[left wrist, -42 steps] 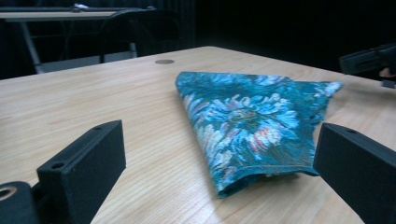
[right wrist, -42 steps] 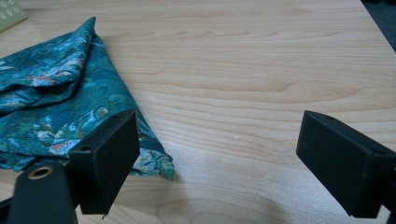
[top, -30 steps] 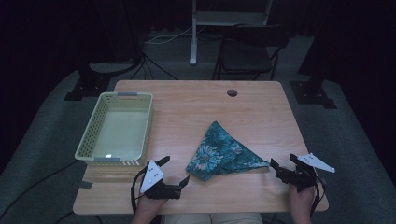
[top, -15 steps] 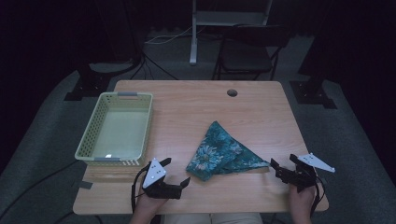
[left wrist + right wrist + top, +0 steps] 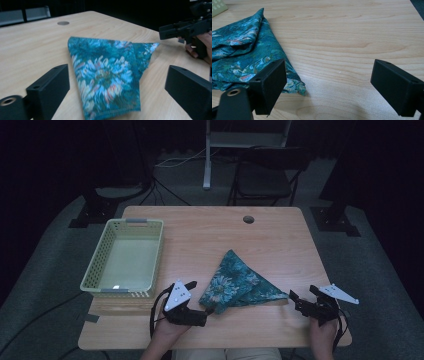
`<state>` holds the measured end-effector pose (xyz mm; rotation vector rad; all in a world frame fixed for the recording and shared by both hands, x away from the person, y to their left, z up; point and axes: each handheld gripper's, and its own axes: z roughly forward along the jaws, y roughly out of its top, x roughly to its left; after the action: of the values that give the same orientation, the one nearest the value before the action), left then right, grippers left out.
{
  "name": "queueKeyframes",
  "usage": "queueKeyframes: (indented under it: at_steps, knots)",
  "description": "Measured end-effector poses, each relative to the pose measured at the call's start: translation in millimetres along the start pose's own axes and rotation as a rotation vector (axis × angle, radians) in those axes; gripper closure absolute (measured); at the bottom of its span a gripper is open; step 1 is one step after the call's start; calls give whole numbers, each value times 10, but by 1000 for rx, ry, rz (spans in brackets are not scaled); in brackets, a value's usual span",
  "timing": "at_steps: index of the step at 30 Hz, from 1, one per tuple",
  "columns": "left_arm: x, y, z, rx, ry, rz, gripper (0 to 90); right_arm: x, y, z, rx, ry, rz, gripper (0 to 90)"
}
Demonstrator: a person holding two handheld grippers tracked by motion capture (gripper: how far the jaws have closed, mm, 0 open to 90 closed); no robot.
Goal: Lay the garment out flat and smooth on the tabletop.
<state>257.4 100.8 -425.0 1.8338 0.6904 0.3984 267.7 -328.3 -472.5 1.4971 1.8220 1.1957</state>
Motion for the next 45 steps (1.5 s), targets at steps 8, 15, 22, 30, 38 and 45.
queueKeyframes:
  at_steps: [8,15,22,30,38,45]
  knots:
    - [-137,198,192,22,-21,37,87,0,0,1,2,3,3,129]
    - [-243,392,403,33,-47,79,138,-10,-3,-7,-3,11,10,129]
    - [-345,519,698,122,-79,106,190,-6,-3,-2,5,20,8,129]
    - [-377,584,1026,193,-98,124,292,-12,-3,0,6,30,10,129]
    - [-417,577,1354,249,-89,116,363,-16,-3,5,13,44,11,130]
    - [-420,470,1610,367,-74,114,364,-19,-4,7,18,52,11,130]
